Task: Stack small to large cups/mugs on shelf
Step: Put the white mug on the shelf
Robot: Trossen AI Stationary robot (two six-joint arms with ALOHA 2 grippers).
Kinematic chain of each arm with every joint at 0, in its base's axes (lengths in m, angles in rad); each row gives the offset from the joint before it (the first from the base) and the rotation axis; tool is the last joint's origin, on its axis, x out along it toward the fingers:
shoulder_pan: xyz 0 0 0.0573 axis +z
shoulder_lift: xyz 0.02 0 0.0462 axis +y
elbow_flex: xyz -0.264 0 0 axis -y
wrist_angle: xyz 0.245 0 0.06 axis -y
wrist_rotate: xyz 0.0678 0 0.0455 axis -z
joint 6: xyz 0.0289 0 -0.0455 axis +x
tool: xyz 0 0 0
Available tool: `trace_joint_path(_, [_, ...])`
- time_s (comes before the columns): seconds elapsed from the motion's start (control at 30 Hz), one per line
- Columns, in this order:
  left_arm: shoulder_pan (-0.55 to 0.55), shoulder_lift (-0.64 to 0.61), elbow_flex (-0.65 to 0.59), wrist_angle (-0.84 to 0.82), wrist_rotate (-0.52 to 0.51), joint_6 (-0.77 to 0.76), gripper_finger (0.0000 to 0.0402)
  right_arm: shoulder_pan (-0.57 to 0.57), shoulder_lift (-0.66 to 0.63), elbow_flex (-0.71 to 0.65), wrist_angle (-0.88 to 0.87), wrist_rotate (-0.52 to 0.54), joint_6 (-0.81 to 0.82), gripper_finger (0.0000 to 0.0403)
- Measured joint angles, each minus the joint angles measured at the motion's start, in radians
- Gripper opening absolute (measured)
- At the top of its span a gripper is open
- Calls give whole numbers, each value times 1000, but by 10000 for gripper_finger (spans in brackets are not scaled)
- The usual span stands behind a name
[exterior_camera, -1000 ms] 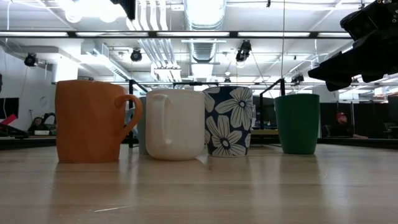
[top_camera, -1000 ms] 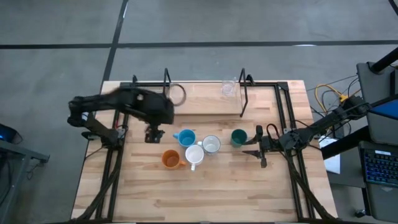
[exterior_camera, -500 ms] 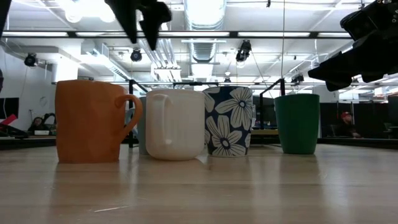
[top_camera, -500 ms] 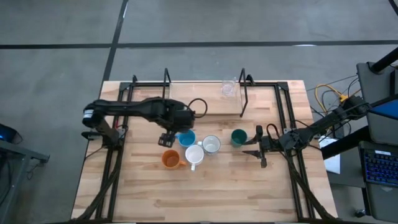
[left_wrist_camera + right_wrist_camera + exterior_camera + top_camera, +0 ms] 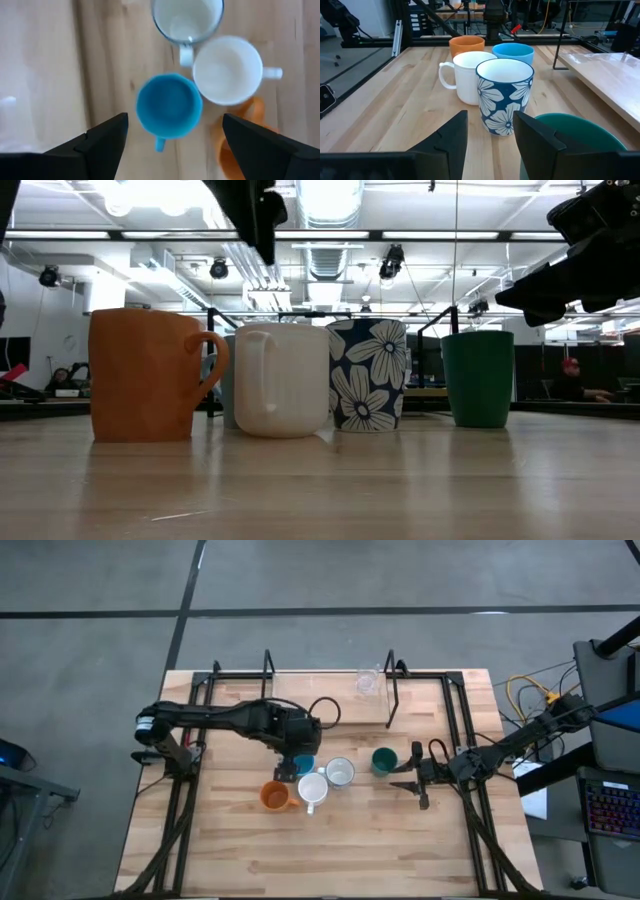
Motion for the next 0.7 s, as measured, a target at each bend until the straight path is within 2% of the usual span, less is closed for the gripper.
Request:
trace_joint_path(0.17, [-25, 30, -44, 12, 198, 78, 310, 0, 0, 0, 0, 0, 5, 151])
trace_joint_path(0.23, [-43, 47, -56, 10, 243, 123, 310, 0, 0, 0, 0, 0, 6, 151])
trace_joint_path(0.43, [-99, 83, -55, 74, 255, 184, 310, 0, 0, 0, 0, -9, 7, 151])
trace_joint_path(0.7, [-105, 81, -64, 154, 255, 232, 310, 0, 0, 0, 0, -24, 10, 151])
